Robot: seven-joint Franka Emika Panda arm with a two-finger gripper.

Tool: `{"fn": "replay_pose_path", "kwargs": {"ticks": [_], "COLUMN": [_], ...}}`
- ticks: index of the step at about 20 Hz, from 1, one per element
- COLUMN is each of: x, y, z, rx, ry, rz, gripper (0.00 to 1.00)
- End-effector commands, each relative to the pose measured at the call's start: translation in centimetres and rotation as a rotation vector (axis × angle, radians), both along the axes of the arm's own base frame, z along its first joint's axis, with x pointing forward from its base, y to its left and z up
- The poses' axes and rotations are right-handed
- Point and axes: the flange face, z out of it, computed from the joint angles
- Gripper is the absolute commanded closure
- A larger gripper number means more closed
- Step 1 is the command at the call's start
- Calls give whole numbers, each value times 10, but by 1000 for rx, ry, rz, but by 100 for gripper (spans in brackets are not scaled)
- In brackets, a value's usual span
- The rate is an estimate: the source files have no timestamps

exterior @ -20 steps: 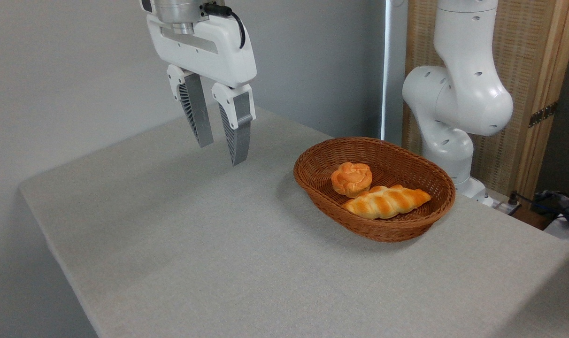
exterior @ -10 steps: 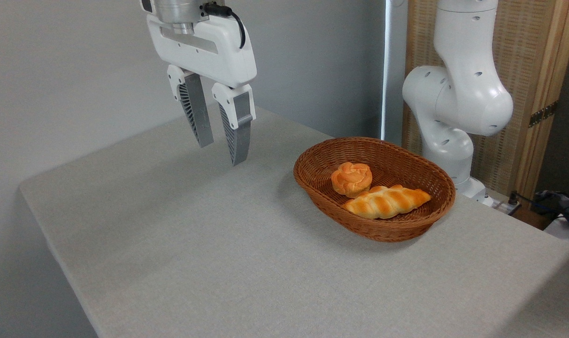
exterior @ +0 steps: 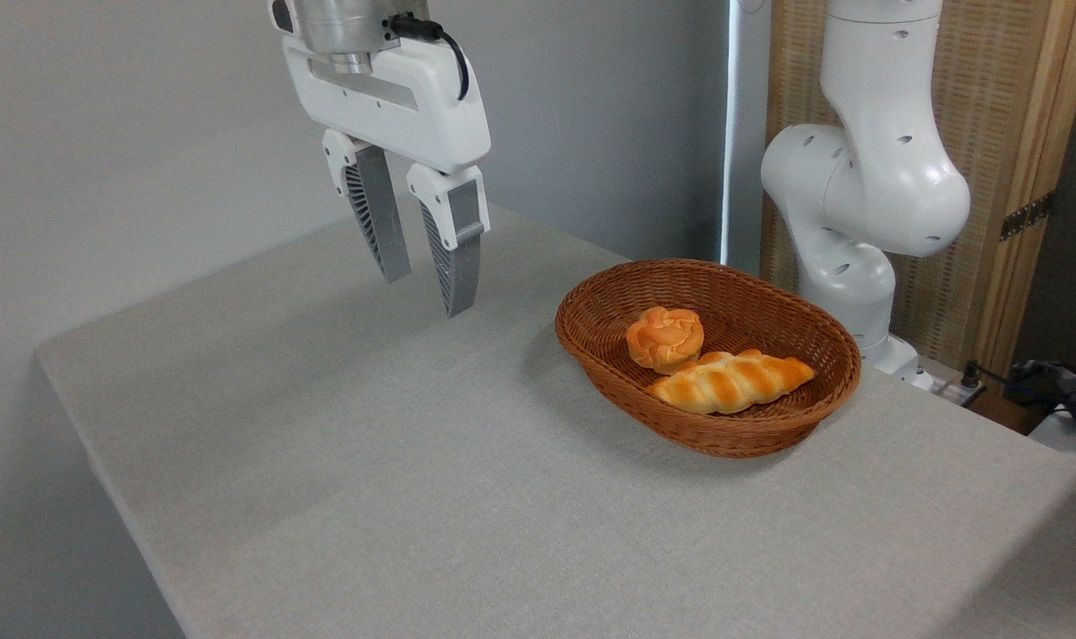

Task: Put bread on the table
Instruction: 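Move the gripper over the round orange bun and lower into the basket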

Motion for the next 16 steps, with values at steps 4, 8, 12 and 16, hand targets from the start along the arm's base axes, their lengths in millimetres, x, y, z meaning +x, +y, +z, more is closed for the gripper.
{"fn": "replay_pose_path", "kwargs": {"ticks": [4, 8, 12, 16], "x": [-56, -105, -161, -196], "y": [-11, -20, -14, -15], "z": [-11, -32, -61, -82], "rx": [13, 13, 8, 8], "ry": [44, 80, 118, 144], "rz": [-68, -163, -259, -337], "gripper": [0, 0, 0, 0]}}
